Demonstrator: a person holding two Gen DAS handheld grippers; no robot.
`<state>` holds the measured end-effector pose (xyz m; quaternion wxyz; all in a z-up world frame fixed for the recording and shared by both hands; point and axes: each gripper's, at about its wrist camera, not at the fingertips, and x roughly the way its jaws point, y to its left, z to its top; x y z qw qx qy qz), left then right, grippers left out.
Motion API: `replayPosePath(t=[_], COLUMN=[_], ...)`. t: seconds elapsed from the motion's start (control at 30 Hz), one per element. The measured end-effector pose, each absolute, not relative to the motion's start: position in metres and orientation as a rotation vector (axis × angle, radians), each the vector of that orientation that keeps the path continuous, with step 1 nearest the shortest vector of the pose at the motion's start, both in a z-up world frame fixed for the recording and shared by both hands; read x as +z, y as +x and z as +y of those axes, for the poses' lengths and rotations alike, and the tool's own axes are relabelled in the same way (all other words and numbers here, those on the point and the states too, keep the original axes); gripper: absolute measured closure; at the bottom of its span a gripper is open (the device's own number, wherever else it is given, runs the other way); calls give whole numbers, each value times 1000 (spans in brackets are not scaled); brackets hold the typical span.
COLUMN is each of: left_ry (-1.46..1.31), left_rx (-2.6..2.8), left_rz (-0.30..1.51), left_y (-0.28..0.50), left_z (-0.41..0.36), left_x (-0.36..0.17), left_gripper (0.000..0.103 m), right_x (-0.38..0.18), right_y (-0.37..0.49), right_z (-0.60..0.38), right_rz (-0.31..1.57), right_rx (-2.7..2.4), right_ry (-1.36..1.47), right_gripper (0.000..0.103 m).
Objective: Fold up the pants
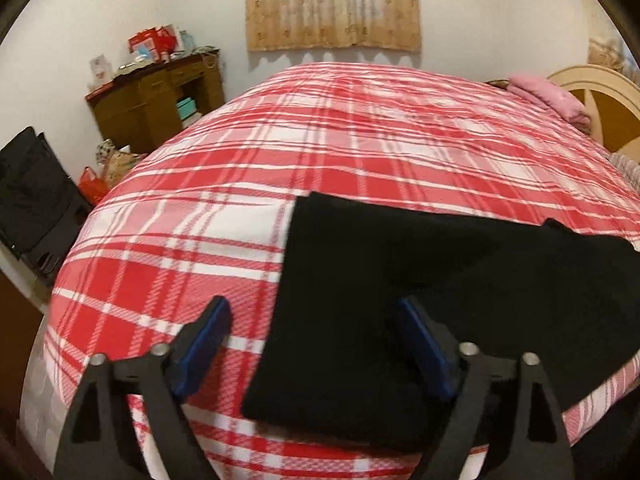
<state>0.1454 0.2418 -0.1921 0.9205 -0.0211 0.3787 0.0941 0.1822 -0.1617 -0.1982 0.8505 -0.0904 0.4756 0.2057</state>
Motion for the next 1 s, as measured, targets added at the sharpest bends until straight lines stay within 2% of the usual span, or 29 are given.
replayPosePath(t=[0.03,0.13,0.43,0.67,0.83,1.0], left_ry=[-55,-62,-54,-23,6,33], left_rx=[204,200,233,265,208,99], left_rz=[787,779,792,728,670,695], left_y=[145,143,139,131,131,140], left_z=[246,252,246,235,208,170], left_x=[-195,-198,-188,-159,-142,-150], left_gripper=[6,3,3,3,3,3], right_x=[-199,-203,-179,-175,-183,-191], right_y=[183,182,178,199,213,219], right_z=[-162,-163,-170,-184,-206,-234], right_rz=[1006,1013,926,904,927,933], right_rx=[433,441,432,396,324,310], right_ry=[-190,-205,-184,-114,-45,50], right_gripper=[46,45,45,45,45,45])
